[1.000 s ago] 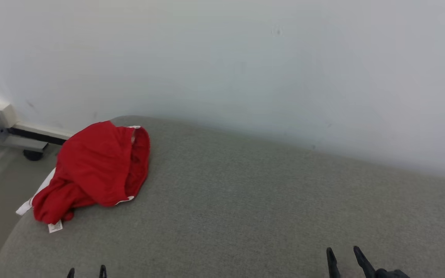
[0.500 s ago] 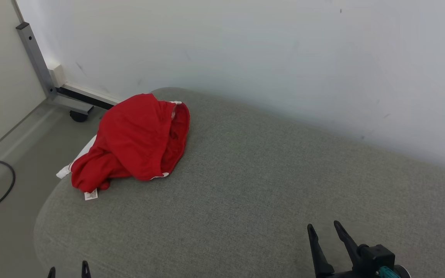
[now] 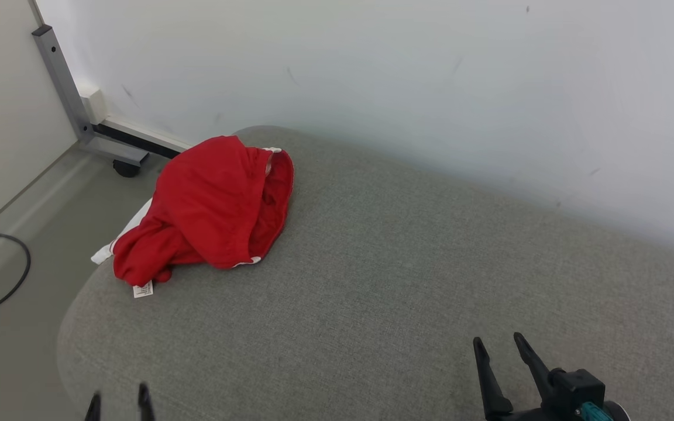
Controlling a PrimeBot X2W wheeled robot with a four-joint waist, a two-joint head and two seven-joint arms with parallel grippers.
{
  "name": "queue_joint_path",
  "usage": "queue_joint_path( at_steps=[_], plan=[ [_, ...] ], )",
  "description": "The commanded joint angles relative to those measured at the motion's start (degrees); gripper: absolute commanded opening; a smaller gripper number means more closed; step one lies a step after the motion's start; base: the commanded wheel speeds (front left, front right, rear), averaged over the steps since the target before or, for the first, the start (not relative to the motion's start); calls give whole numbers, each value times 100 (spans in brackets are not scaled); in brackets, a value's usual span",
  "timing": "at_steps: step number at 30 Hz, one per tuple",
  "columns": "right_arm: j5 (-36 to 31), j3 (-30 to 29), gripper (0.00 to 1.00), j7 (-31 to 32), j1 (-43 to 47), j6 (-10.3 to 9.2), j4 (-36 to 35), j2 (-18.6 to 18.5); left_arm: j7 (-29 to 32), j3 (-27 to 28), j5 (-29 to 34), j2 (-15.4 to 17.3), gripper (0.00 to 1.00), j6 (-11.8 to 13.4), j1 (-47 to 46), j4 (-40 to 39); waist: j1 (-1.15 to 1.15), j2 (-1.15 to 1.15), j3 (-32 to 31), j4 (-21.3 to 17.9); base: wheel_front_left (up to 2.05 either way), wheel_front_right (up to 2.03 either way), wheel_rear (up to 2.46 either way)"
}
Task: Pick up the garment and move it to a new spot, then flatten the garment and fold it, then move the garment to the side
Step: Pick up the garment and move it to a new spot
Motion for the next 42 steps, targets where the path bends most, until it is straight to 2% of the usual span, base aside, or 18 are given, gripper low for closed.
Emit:
queue_joint_path(
  at_steps=[1,3,10,16,20,24,27,31,38,39,42],
  plan=[
    [-98,-73,100,-23,104,-12,-41,-1,-6,-120,0,4,100,-119,-451,147,0,-1,52,38,0,0,0],
    [-141,-102,100,-23,121,-12,-53,-2,29,-190,19,23,100,-181,-654,261,0,-1,73,51,0,0,0],
    [-357,-252,100,-23,549,-12,-302,-2,439,-785,190,16,100,-475,-2490,1362,0,-1,198,87,0,0,0],
    [-966,-113,100,275,430,-12,-1124,-10,861,-1005,88,447,100,-679,-3944,2337,0,-1,1192,-773,0,0,0],
    [-1309,-197,100,563,489,-12,-1863,-6,1649,-773,-430,518,100,-709,-4758,2999,0,-1,1737,-1163,0,0,0],
    [-1501,-231,100,838,618,-12,-2608,-25,1982,-758,-570,629,100,-718,-5240,3359,0,-1,2226,-1416,0,0,0],
    [-1551,-273,100,994,733,-12,-3119,-78,2102,-823,-409,781,100,-521,-5534,3554,0,-1,2517,-1519,0,0,0],
    [-1540,-287,100,1144,862,-12,-3681,-97,2186,-708,-543,827,100,-343,-5786,3848,0,-1,2888,-1635,0,0,0],
    [-1466,-268,100,1151,861,-12,-3829,-65,2263,-690,-442,1002,100,159,-6008,4225,0,-1,3044,-1709,0,0,0],
    [-1461,-257,100,1143,842,-12,-3811,-59,2241,-691,-451,1048,84,177,-6026,4260,0,-1,3035,-1718,0,0,0],
    [-1418,-205,100,1102,786,-12,-3704,-34,2158,-721,-449,1140,84,190,-6032,4360,0,-1,2922,-1745,0,0,0]
  ],
)
